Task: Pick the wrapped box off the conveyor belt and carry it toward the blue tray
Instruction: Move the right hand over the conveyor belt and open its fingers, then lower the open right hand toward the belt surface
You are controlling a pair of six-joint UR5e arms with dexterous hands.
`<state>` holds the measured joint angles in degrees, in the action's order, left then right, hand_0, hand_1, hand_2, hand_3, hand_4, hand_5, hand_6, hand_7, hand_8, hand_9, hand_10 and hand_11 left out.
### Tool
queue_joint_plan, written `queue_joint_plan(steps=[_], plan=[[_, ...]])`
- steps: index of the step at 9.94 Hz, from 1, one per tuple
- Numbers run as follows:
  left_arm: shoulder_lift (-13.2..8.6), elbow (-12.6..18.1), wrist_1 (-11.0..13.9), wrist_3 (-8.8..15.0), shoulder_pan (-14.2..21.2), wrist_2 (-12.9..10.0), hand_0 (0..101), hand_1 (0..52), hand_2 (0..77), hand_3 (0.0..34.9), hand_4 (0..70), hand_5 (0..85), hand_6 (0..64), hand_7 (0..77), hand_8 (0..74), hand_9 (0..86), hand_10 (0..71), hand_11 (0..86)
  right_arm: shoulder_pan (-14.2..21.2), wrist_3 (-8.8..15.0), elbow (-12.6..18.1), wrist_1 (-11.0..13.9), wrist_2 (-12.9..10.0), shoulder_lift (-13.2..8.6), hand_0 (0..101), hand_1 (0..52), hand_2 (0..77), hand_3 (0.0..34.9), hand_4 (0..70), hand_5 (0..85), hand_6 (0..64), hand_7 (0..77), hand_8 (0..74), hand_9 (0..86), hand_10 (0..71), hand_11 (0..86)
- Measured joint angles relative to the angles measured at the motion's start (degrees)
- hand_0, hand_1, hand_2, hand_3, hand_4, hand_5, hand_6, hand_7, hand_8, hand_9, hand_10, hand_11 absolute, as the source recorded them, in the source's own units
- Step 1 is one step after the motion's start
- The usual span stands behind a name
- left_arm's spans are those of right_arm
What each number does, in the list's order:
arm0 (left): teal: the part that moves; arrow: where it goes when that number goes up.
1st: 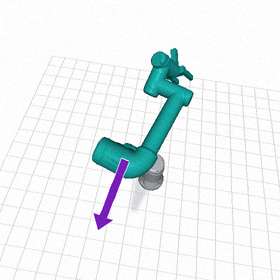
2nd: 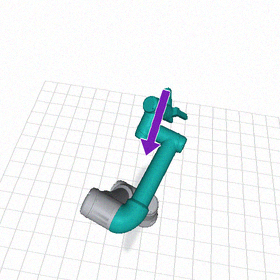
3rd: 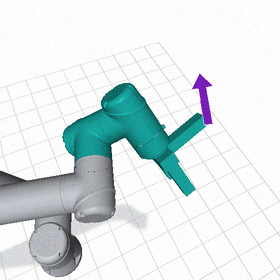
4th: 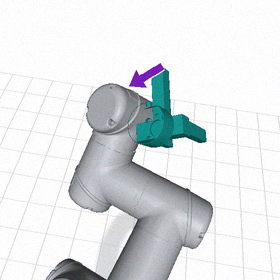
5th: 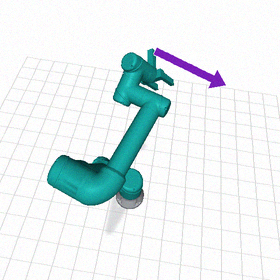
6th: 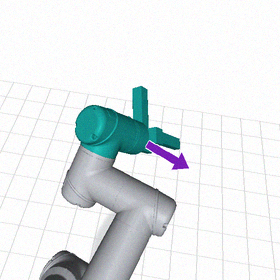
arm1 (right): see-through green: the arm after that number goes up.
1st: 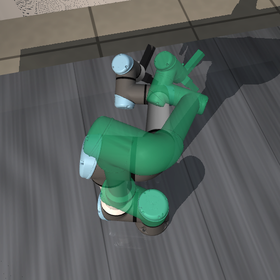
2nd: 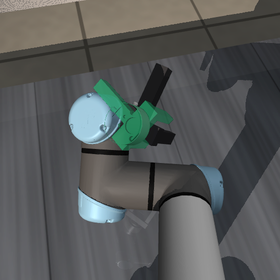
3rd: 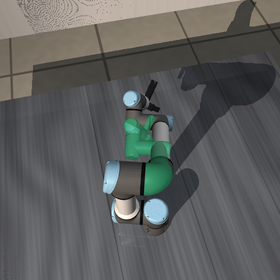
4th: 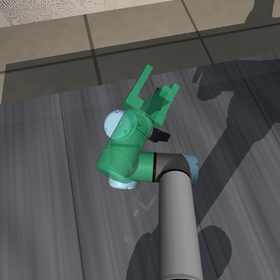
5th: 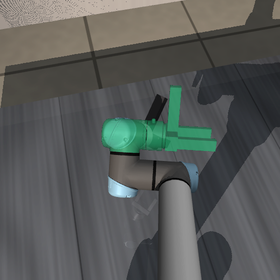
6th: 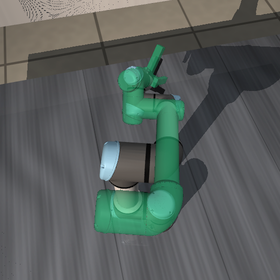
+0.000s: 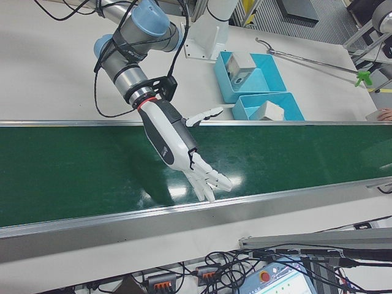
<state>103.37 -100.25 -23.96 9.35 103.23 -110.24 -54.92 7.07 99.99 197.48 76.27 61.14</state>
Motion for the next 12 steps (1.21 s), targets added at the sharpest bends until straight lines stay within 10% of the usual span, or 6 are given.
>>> queue_joint_plan(steps=[12], plan=[[0.00, 0.00, 0.00, 0.00, 0.00, 0.00, 0, 0.0, 1.1, 0.0, 0.0, 1.1, 0.5, 0.5, 0.5, 0.0, 0.0, 0.0, 1.53, 0.75, 1.12, -0.52, -0.93, 0.03, 47, 13.1, 7.6, 0.0, 13.6, 10.4, 7.6, 20.7, 4.9, 6.0, 0.0, 1.1]])
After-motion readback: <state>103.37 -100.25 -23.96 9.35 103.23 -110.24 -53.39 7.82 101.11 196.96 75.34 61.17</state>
